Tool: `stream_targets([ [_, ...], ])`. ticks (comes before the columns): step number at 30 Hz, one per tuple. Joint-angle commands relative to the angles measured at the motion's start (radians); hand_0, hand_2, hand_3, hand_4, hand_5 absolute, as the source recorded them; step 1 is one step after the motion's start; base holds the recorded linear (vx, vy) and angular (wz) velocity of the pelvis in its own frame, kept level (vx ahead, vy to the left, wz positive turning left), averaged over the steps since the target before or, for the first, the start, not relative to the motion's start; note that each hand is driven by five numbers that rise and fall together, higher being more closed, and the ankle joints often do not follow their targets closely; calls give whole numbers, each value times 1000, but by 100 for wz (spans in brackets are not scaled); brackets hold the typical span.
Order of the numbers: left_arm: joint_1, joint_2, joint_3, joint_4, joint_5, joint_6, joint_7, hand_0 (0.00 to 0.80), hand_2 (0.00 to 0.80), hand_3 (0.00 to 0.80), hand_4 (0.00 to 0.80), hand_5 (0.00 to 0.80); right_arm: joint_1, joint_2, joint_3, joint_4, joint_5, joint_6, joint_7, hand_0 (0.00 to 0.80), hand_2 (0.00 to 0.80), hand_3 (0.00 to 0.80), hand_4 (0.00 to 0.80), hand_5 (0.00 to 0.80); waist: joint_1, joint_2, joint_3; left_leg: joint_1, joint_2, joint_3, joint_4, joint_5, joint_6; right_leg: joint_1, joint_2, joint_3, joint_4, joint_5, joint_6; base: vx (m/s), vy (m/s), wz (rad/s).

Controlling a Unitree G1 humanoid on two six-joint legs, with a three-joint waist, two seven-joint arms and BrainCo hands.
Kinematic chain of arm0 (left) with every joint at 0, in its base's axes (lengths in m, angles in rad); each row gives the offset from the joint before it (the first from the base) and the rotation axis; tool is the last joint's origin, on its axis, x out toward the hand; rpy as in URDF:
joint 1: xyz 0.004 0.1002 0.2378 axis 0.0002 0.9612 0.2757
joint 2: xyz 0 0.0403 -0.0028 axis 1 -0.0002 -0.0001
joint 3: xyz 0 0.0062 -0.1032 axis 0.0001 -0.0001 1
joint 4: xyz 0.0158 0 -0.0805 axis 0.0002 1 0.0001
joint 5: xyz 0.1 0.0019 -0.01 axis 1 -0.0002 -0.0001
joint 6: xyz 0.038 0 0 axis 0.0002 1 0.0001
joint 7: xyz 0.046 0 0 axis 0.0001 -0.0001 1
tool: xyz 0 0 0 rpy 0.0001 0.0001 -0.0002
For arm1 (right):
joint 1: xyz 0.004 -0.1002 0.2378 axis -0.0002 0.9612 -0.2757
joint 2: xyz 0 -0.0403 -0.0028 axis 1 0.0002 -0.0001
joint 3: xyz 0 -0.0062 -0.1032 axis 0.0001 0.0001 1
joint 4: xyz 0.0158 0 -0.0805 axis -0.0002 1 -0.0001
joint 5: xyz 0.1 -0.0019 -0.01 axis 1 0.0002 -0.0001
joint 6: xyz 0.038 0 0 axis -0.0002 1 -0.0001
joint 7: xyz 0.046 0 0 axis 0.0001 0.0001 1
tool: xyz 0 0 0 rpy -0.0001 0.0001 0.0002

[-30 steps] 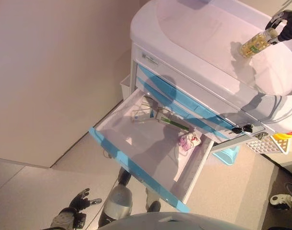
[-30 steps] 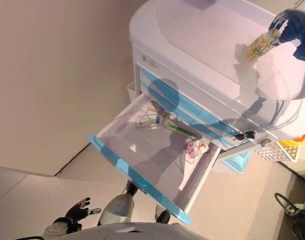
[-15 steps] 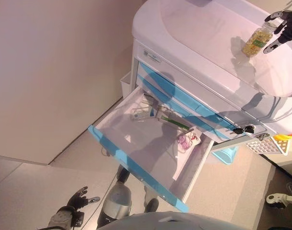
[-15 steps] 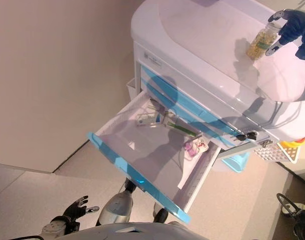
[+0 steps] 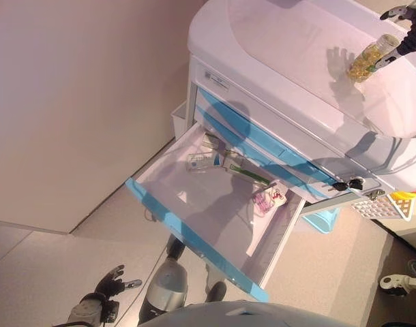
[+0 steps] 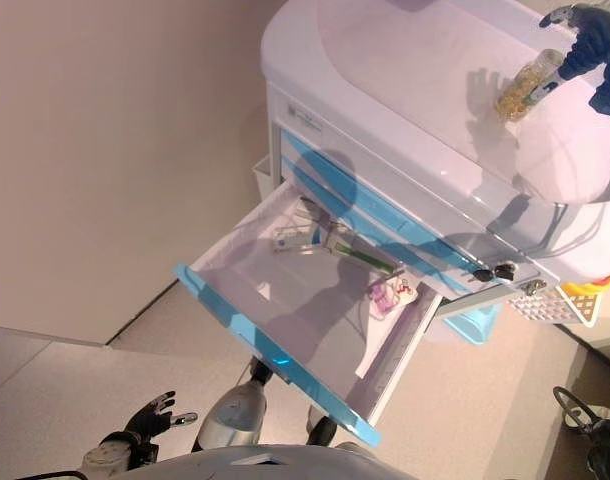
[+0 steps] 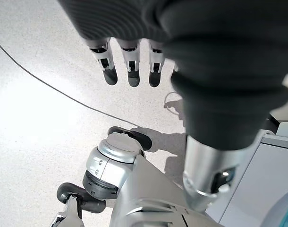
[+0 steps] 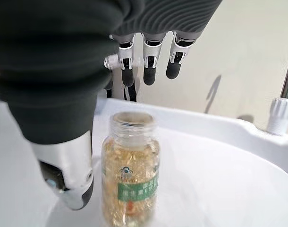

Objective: Open the drawer and pick up the medicine

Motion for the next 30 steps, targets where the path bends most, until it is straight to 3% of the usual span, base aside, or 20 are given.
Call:
stream_targets([
  [1, 47, 44, -3, -18, -1, -18, -6, 0, 0, 0, 0, 0, -107, -91, 17, -45, 77, 3, -101, 0, 0, 0, 0, 0, -2, -19, -28, 80, -50, 30, 12, -170, 38, -75, 9, 42, 50, 75, 19, 0, 0, 0],
  [9, 48, 34, -7, 9, 8, -26, -4, 0, 0, 0, 0, 0, -128, -154, 15, -59, 137, -15, -164, 0, 0, 0, 0, 0, -49, -7, -71, 104, -51, 62, 8, -181, 44, -73, 5, 77, 58, 74, 26, -24, 5, -9],
  [15, 31, 22, -25, 43, 17, -26, -11, 0, 0, 0, 0, 0, -116, -195, -97, -83, 376, -19, -312, 0, 0, 0, 0, 0, -97, 12, -107, 126, -50, 96, 8, -198, 46, -71, 5, 115, 63, 69, 30, -49, -5, -22],
  [18, 17, 3, -40, 67, 33, -24, -24, 0, 0, 0, 0, 0, -41, -202, -276, -107, 568, -31, -427, 0, 0, 0, 0, 0, -127, 36, -125, 136, -50, 120, 14, -214, 48, -73, 4, 141, 67, 62, 33, -69, 2, -32],
  [22, 2, -18, -55, 79, 58, -13, -35, 0, 0, 0, 0, 0, 204, -174, -564, -162, 668, -58, -485, 0, 0, 0, 0, 0, -165, 68, -133, 149, -50, 148, 26, -233, 51, -76, 3, 170, 74, 56, 33, -55, 1, -34],
  [27, -19, -20, -61, 77, 69, 2, -42, 0, 0, 0, 0, 0, 581, -93, -860, -265, 687, -53, -428, 0, 0, 0, 0, 0, -207, 79, -139, 161, -46, 179, 26, -241, 52, -78, 7, 209, 67, 61, 31, -62, -6, -35],
  [30, -38, -42, -55, 83, 75, 7, -36, 0, 0, 0, 0, 0, 828, 2, -998, -325, 633, -39, -372, 0, 0, 0, 0, 0, -247, 90, -138, 167, -40, 203, 19, -240, 50, -84, 7, 229, 64, 65, 31, -54, 3, -36],
])
